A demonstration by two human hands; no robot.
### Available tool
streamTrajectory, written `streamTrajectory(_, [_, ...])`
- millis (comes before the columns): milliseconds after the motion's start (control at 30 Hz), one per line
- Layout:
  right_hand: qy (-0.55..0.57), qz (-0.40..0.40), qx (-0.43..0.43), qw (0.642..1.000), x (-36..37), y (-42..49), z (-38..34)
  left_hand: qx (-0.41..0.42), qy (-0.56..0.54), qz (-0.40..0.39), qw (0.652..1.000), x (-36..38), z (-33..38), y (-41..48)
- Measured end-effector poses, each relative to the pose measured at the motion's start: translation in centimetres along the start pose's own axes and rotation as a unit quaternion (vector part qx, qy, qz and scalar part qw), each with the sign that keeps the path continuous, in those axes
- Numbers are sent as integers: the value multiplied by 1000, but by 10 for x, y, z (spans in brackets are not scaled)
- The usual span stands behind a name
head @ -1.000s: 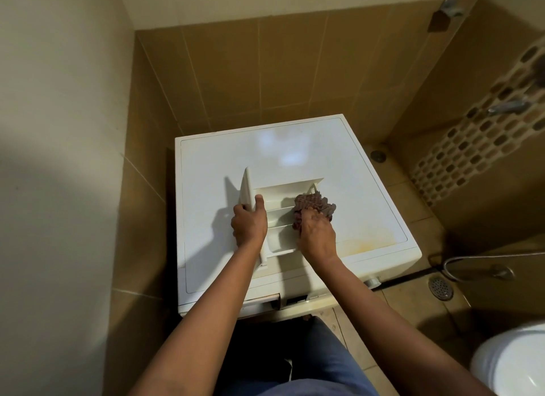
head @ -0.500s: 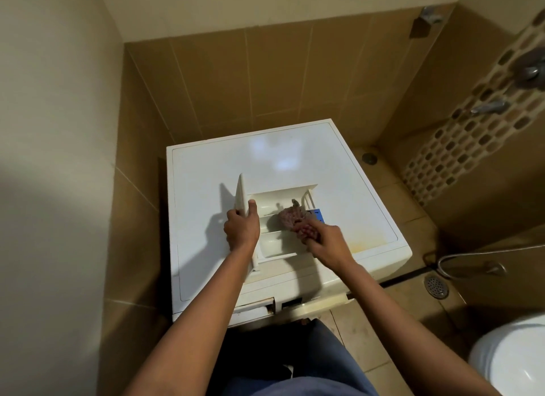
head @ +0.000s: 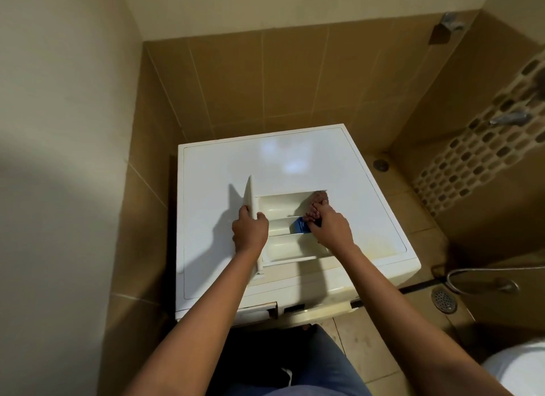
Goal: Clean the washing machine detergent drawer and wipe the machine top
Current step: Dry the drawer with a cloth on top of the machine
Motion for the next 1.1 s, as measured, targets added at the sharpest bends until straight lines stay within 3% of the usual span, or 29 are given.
streamTrajectory(167, [35, 14, 12, 999, 0, 10, 0, 9, 24, -23, 999, -3, 0, 2])
streamTrajectory(367, [-95, -36, -24, 995, -17, 13, 9, -31, -33, -5, 999, 0, -1, -2])
streamTrajectory(633, [-18, -42, -33, 998, -19, -4, 42, -21, -54, -13, 998, -2, 3, -13])
streamTrajectory(800, [-25, -60, -27, 998, -12, 11, 23, -1, -18, -36, 999, -4, -2, -8])
streamTrajectory(1000, [-50, -67, 14, 996, -26, 5, 20, -35, -36, -33, 998, -6, 8, -17])
streamTrajectory(1100, [32, -82, 33, 996, -49, 3, 17, -42, -42, -34, 998, -6, 7, -18])
Point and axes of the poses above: each hand's wrist, its own y-axis towards the middle knuckle, its own x-axis out of the palm, z = x × y, the point moved 1 cm from there along y, towards the middle knuckle, and after that the axes turned 7 degrees about -x, right-handed, at the moved point
